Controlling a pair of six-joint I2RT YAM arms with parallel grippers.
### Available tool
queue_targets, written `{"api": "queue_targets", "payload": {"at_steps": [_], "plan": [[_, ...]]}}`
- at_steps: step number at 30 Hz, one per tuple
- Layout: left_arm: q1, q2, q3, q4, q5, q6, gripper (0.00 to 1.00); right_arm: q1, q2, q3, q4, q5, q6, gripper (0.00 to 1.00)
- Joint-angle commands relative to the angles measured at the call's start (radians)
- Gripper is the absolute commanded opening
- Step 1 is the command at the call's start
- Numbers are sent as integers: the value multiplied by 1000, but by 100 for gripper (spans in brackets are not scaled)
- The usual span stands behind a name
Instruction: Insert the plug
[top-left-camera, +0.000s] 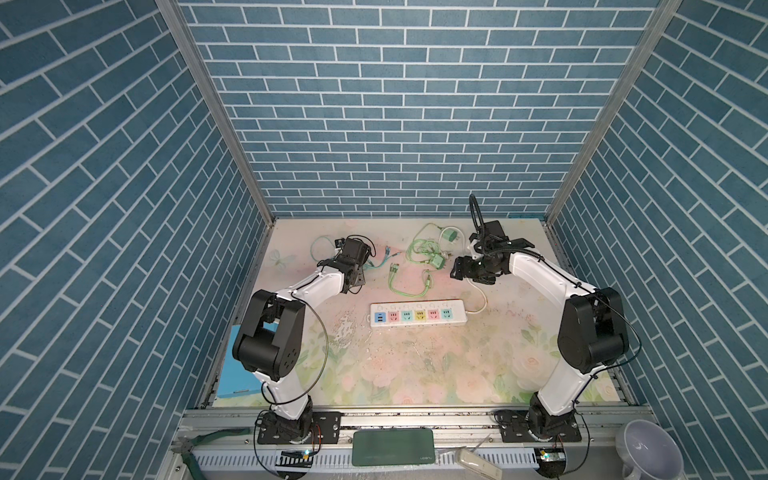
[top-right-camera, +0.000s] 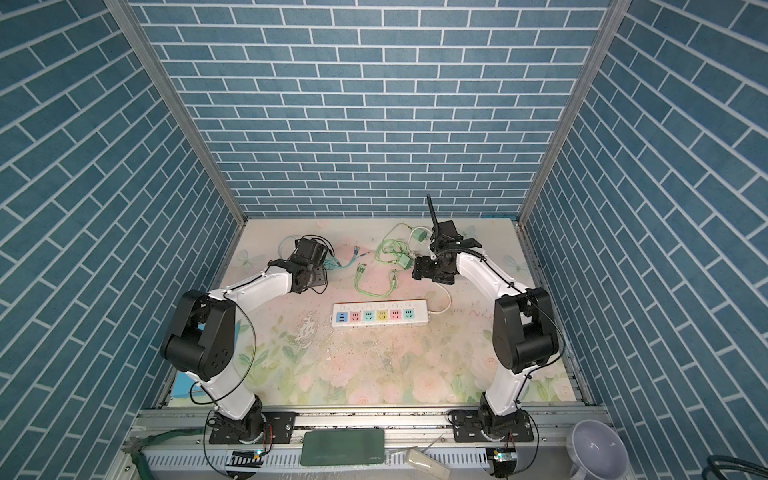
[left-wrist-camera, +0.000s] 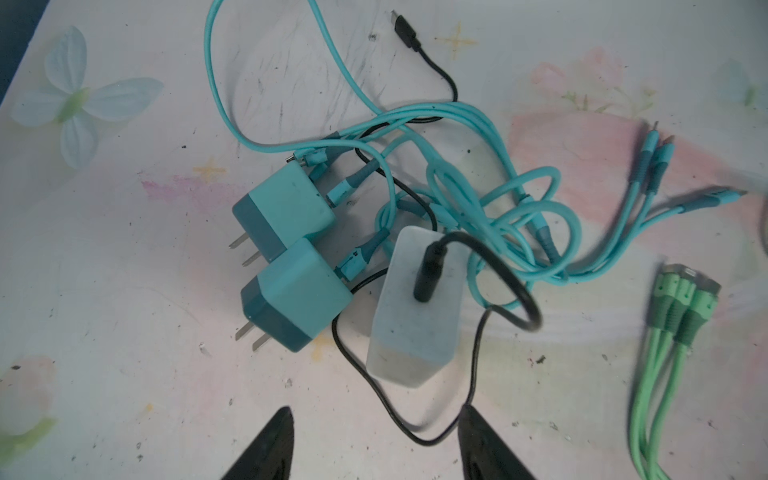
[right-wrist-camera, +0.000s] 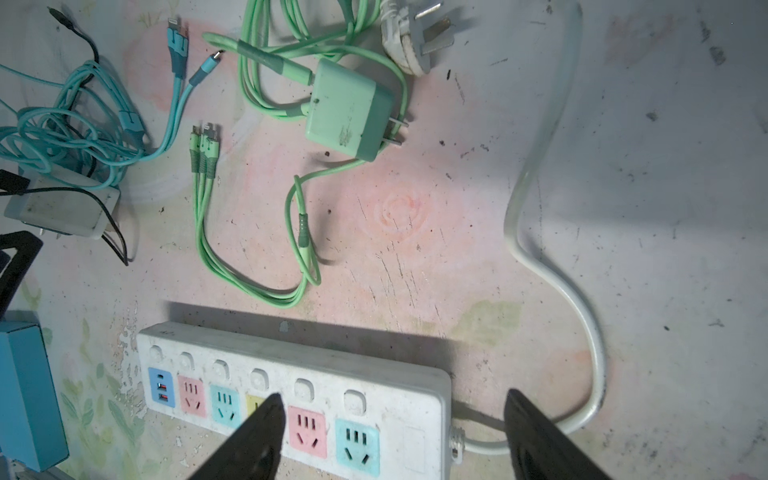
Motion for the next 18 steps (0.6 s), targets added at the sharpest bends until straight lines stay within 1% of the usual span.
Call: {"api": "queue_targets", "payload": {"at_steps": [1, 6, 10, 16, 18], "plan": [[13, 22, 13, 37, 4, 16, 63, -3, -1, -3, -1, -12, -18, 82], [16, 51, 25, 70, 18, 27, 63, -3, -4, -9, 1, -12, -10, 81], [19, 74, 45, 77, 15, 43, 61, -3, -6, -9, 0, -13, -5, 81], [27, 87, 35, 113, 14, 58, 61, -3, -14, -4, -7, -11, -7, 81], [33, 84, 23, 142, 16, 72, 59, -3, -13, -5, -8, -17, -9, 80]]}}
